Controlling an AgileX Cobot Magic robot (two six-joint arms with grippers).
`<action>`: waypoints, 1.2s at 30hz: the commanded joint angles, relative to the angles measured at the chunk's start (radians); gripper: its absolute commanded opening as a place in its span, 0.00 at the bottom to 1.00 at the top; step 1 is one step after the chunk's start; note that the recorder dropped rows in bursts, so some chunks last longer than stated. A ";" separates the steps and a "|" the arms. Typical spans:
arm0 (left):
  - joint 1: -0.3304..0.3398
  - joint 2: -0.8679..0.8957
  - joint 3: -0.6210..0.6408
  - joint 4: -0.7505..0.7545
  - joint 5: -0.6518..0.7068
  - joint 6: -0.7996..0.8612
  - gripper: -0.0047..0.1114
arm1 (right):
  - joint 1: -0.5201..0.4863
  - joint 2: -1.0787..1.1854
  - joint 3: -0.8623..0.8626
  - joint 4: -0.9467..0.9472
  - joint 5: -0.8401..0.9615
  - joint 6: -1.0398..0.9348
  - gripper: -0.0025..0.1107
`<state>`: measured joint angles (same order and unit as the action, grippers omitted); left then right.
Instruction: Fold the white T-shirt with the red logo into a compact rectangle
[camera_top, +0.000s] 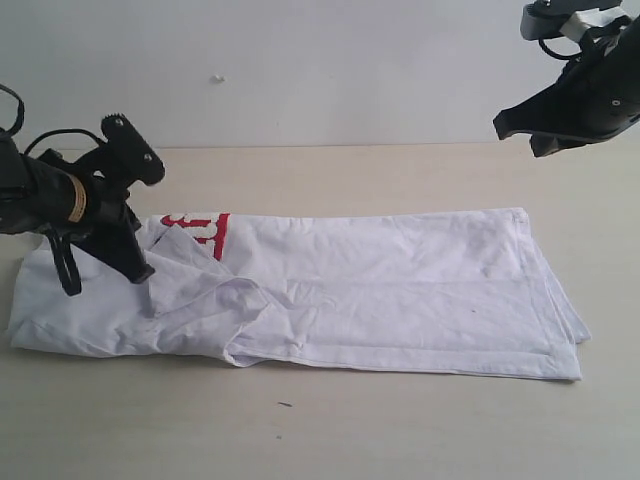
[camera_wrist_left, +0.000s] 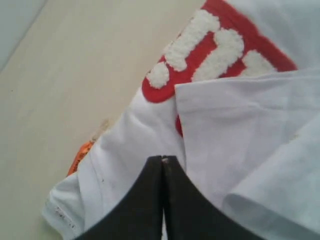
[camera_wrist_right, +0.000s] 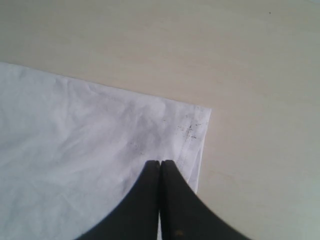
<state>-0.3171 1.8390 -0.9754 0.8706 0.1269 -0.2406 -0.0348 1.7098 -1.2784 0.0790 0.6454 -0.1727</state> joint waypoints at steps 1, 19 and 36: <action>-0.020 -0.070 -0.008 -0.067 0.042 -0.034 0.04 | 0.000 -0.009 0.005 -0.001 -0.012 -0.009 0.02; -0.126 -0.123 -0.005 -1.170 0.523 1.127 0.04 | 0.000 -0.009 0.005 -0.001 0.014 -0.009 0.02; -0.121 0.079 -0.072 -0.861 0.240 0.934 0.04 | 0.000 -0.009 0.005 -0.001 0.004 -0.009 0.02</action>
<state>-0.4403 1.9219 -1.0140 0.0000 0.4093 0.7259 -0.0348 1.7098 -1.2784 0.0790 0.6605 -0.1727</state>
